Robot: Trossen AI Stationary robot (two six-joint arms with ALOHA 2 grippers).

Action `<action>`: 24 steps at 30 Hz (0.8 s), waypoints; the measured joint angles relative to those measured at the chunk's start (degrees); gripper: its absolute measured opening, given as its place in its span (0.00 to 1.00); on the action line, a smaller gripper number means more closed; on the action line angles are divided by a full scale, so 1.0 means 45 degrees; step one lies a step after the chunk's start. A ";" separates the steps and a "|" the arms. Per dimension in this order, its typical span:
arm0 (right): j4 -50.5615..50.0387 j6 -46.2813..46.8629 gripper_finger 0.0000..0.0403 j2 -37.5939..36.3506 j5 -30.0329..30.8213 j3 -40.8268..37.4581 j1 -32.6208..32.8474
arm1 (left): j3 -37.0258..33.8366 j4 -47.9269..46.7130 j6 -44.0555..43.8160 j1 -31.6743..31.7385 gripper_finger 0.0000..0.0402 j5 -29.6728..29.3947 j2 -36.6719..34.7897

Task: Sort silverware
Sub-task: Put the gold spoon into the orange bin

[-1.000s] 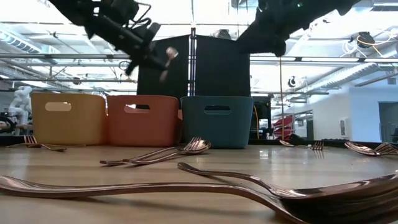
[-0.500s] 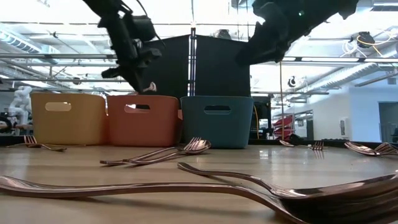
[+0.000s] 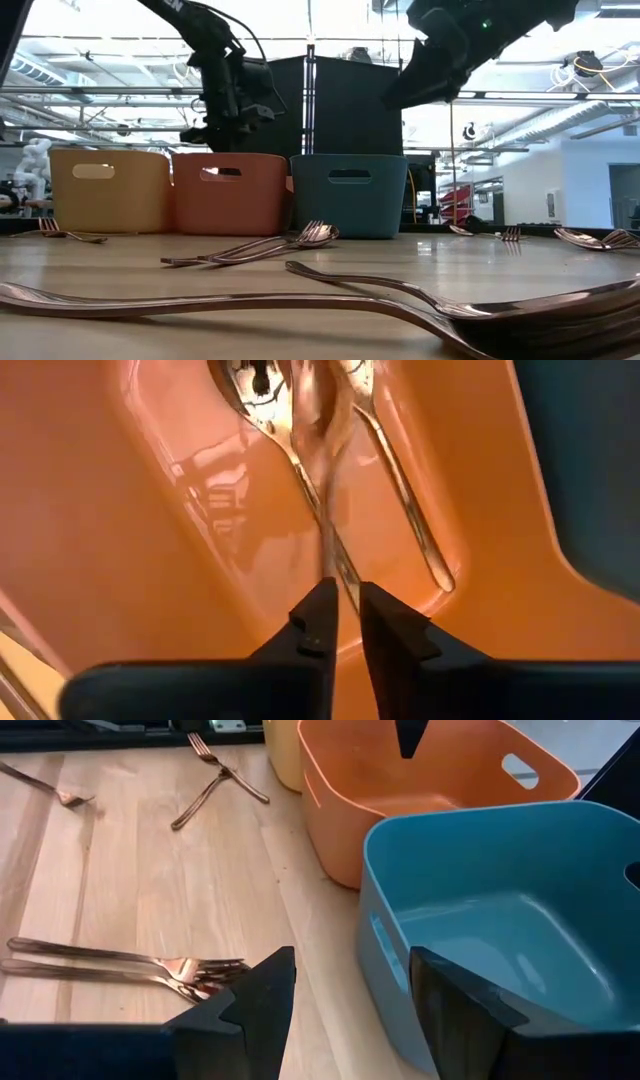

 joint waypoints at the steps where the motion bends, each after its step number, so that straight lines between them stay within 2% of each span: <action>1: -0.0016 0.0000 0.47 0.0000 0.0000 0.0000 0.0000 | 0.0002 -0.0001 0.0009 0.0002 0.13 -0.0012 0.0000; 7: -0.0099 0.0073 0.47 0.0000 -0.0010 0.0000 0.0000 | 0.0003 0.0059 0.0512 0.0015 0.22 -0.0030 0.0005; 15: -0.0114 0.0087 0.47 0.0000 -0.0050 0.0000 -0.0005 | 0.1050 0.0200 0.2050 -0.0298 0.23 -0.0271 -0.0262; 20: -0.0114 0.0005 0.47 0.0000 -0.0071 0.0000 0.0000 | 0.1511 0.1672 0.3087 -0.1822 0.23 -0.1215 -0.1037; 24: -0.0109 0.0047 0.47 -0.0005 -0.0098 0.0000 0.0000 | 0.1478 0.2875 0.4425 -0.3704 0.23 -0.1852 -0.1587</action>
